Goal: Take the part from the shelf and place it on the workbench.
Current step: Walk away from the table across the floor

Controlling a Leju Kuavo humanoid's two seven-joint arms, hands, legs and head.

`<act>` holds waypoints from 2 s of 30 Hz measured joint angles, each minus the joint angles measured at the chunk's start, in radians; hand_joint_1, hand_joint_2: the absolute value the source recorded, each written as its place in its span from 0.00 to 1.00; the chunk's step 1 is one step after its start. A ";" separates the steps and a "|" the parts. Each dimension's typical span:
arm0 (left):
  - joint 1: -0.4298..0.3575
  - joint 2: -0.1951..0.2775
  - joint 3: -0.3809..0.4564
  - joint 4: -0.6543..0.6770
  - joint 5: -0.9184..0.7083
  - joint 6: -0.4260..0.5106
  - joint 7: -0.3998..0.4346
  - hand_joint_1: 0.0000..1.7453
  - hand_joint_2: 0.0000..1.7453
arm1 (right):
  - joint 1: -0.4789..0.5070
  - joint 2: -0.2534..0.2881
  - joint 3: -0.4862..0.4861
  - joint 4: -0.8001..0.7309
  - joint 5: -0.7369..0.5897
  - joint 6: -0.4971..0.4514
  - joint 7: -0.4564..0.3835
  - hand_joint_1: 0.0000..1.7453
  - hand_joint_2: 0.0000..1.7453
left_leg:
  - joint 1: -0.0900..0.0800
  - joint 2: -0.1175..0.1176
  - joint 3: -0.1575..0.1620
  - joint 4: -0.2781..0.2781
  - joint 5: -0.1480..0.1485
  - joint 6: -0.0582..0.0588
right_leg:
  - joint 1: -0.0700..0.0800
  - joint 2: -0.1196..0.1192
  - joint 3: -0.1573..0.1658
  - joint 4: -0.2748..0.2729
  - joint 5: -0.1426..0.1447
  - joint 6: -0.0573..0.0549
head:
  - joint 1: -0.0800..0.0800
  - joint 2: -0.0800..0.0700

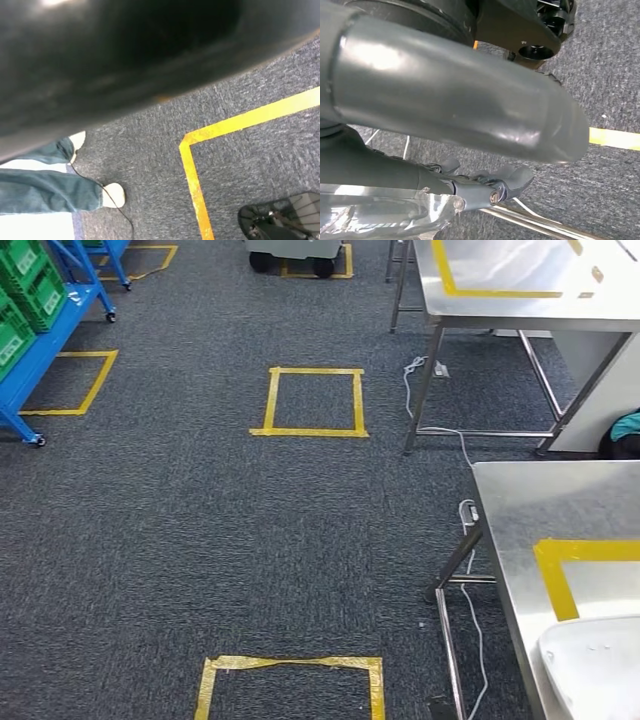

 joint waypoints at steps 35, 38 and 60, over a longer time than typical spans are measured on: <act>0.002 0.001 0.031 0.000 0.013 -0.016 0.006 0.00 0.00 | -0.011 -0.011 -0.017 0.000 0.037 -0.003 0.008 0.00 0.00 | 0.005 -0.034 0.009 -0.011 0.007 0.024 | -0.005 0.032 -0.049 0.084 -0.042 0.018 | 0.006 0.000; -0.003 0.012 0.031 0.000 0.012 -0.023 0.004 0.00 0.00 | -0.011 -0.004 -0.017 0.000 0.039 -0.008 0.015 0.00 0.00 | 0.005 -0.054 0.009 -0.011 0.007 0.029 | -0.006 0.053 -0.135 0.264 -0.113 0.022 | 0.009 0.000; -0.013 0.034 0.031 0.006 -0.002 -0.025 0.003 0.00 0.00 | -0.015 0.013 -0.018 0.000 0.039 -0.020 0.018 0.00 0.00 | -0.002 -0.004 0.008 0.005 0.003 -0.001 | -0.001 0.009 -0.015 0.007 0.013 -0.013 | 0.000 0.000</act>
